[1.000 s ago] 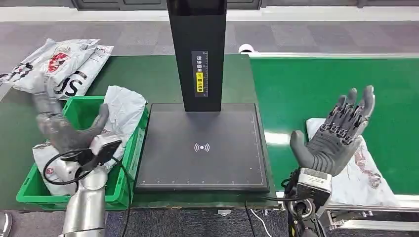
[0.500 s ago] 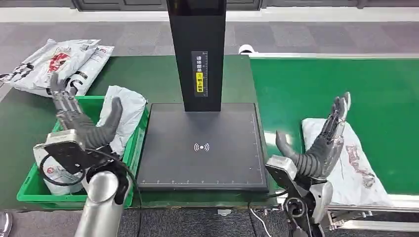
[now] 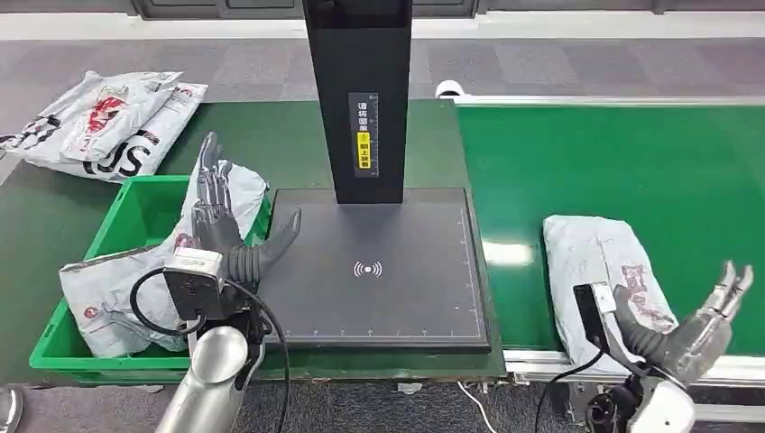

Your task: Moved the parcel from conveyor to table for the left to box.

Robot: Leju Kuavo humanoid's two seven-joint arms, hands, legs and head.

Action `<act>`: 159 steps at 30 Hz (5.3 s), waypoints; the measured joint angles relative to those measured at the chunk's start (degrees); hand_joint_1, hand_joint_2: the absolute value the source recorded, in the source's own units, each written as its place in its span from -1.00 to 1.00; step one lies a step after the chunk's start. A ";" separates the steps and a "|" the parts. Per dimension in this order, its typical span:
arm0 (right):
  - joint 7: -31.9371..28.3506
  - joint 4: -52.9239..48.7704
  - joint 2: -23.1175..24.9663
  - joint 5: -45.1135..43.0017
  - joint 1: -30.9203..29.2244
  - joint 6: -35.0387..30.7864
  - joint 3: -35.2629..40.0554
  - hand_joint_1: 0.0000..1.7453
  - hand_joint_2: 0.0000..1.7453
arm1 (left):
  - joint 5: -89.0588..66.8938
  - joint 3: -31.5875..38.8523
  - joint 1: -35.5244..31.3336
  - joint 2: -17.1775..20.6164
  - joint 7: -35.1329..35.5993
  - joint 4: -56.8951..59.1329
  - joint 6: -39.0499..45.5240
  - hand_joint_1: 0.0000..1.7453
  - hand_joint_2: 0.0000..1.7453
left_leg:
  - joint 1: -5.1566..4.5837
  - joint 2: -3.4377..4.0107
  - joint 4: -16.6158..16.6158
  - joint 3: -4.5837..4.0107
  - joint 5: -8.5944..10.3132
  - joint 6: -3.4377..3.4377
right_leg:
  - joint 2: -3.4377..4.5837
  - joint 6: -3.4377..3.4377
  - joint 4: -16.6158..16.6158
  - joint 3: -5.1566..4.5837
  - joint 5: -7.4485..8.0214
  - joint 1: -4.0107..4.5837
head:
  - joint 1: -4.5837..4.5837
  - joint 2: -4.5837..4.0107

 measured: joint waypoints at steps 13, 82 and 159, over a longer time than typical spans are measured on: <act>6.92 21.43 -6.47 -7.65 -1.73 0.00 -1.96 -1.00 1.00 | -1.81 -0.11 1.31 0.81 0.68 -0.50 -1.57 -1.00 1.00 | -0.01 0.01 0.00 0.00 0.02 0.02 | 0.01 0.01 0.00 0.05 0.01 -0.01 | 0.02 -0.02; 17.68 42.32 -13.73 -2.64 -22.45 2.01 16.53 -1.00 1.00 | -1.31 -0.11 -0.97 2.08 -0.31 -1.33 -1.09 -1.00 1.00 | -0.01 0.03 0.00 0.02 0.13 0.02 | 0.06 0.02 0.01 0.06 0.09 -0.01 | 0.00 -0.02; 14.07 51.69 -16.63 -9.14 -26.50 19.41 20.66 -1.00 1.00 | -2.16 -0.11 0.45 4.09 -0.37 -4.22 0.79 -1.00 1.00 | 0.00 -0.02 0.00 0.00 0.13 0.02 | 0.02 0.02 0.02 0.07 0.09 0.00 | 0.00 0.00</act>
